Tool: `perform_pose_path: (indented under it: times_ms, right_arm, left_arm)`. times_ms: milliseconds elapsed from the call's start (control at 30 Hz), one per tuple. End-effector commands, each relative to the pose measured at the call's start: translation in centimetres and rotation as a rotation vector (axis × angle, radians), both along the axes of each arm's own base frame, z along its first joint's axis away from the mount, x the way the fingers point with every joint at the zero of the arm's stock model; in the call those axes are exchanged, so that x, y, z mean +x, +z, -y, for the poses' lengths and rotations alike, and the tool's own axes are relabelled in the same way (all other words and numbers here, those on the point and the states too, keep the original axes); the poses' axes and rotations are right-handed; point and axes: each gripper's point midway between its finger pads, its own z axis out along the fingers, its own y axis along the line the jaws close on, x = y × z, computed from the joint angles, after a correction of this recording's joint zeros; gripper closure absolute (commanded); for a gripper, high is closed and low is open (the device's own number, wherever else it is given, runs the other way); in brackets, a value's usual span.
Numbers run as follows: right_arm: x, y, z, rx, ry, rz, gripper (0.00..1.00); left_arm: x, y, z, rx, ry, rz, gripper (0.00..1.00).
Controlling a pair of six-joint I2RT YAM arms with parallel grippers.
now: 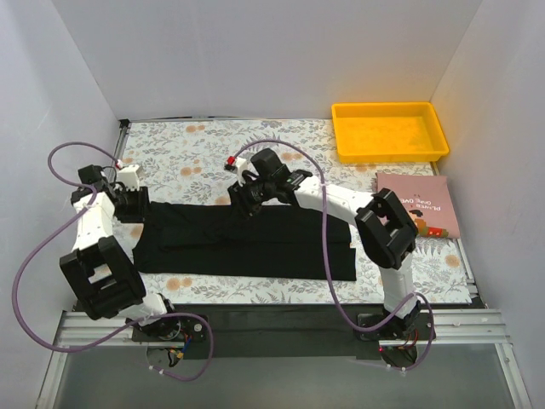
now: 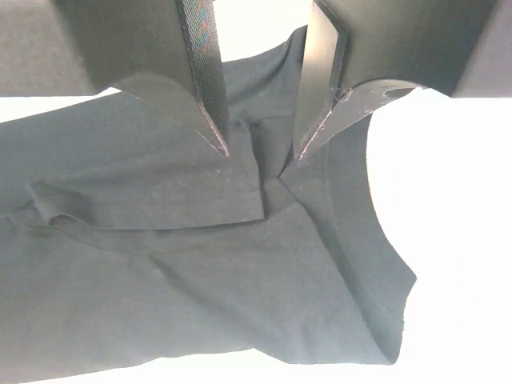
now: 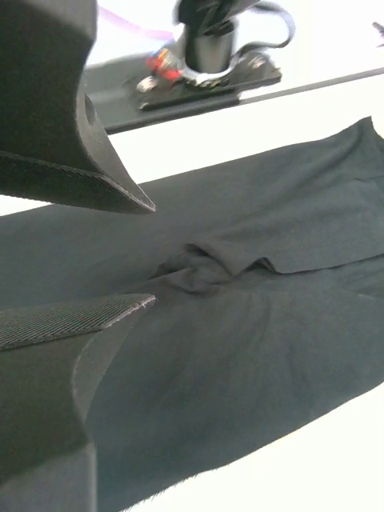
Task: Fold and stack the t-shirts
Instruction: Fold the tshirt
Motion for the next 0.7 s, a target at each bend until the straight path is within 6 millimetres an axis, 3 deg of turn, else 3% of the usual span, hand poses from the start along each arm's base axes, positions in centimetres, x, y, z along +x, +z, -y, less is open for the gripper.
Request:
perform_pose_path:
  times_ms: [0,133,367,533,667]
  right_arm:
    - [-1.2,-0.4,3.9,-0.125,0.112,0.159,0.50]
    - [0.4,-3.2,8.6,-0.308,0.126,0.220,0.53]
    - [2.4,-5.9,18.0,-0.540,0.096,0.150,0.57]
    - [2.5,-7.7,24.2,-0.725,0.088,0.171,0.59]
    - [1.4,-10.0,26.9,-0.838,0.121,0.151,0.63]
  left_arm:
    - [-0.5,1.7,0.2,0.041,-0.047,0.028,0.64]
    - [-2.4,0.2,1.3,0.073,-0.061,-0.047,0.67]
    - [-2.8,-3.2,4.1,0.225,-0.118,-0.121,0.70]
    - [-2.9,-5.8,4.1,0.275,-0.095,-0.231,0.79]
    - [-1.9,-7.8,4.3,0.304,-0.104,-0.271,0.82]
